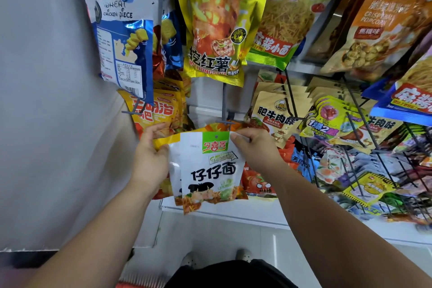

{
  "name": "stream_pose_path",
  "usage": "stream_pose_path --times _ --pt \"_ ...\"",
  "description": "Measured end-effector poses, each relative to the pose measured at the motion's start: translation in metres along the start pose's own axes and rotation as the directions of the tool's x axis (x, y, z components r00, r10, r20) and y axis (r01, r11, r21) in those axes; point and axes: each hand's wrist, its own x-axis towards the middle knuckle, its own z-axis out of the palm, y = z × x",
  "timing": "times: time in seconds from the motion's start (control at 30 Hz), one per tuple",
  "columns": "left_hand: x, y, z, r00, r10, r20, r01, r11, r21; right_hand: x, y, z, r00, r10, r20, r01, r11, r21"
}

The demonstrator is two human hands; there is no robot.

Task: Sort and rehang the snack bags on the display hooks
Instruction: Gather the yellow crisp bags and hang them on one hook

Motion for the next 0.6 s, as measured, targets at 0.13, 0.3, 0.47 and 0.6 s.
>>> stream_pose_path --times 0.13,0.3,0.47,0.6 --pt "0.001 -0.004 -0.012 0.994 0.05 -0.101 -0.034 0.988 0.153 0.001 -0.001 -0.006 0.998 -0.054 -0.036 0.052 0.997 -0.057" --pt "0.0 -0.011 -0.018 0.991 0.089 -0.1 -0.064 0.971 0.23 0.01 -0.006 -0.008 0.995 -0.081 -0.061 0.07 0.985 -0.157" --pt "-0.007 -0.017 -0.028 0.99 0.09 -0.105 -0.068 0.977 0.204 0.009 -0.012 -0.007 0.996 -0.062 -0.061 0.049 0.979 -0.196" --pt "-0.015 -0.023 -0.03 0.995 0.062 -0.078 -0.044 0.975 0.22 0.002 -0.011 -0.004 0.996 -0.049 -0.073 0.035 0.983 -0.178"
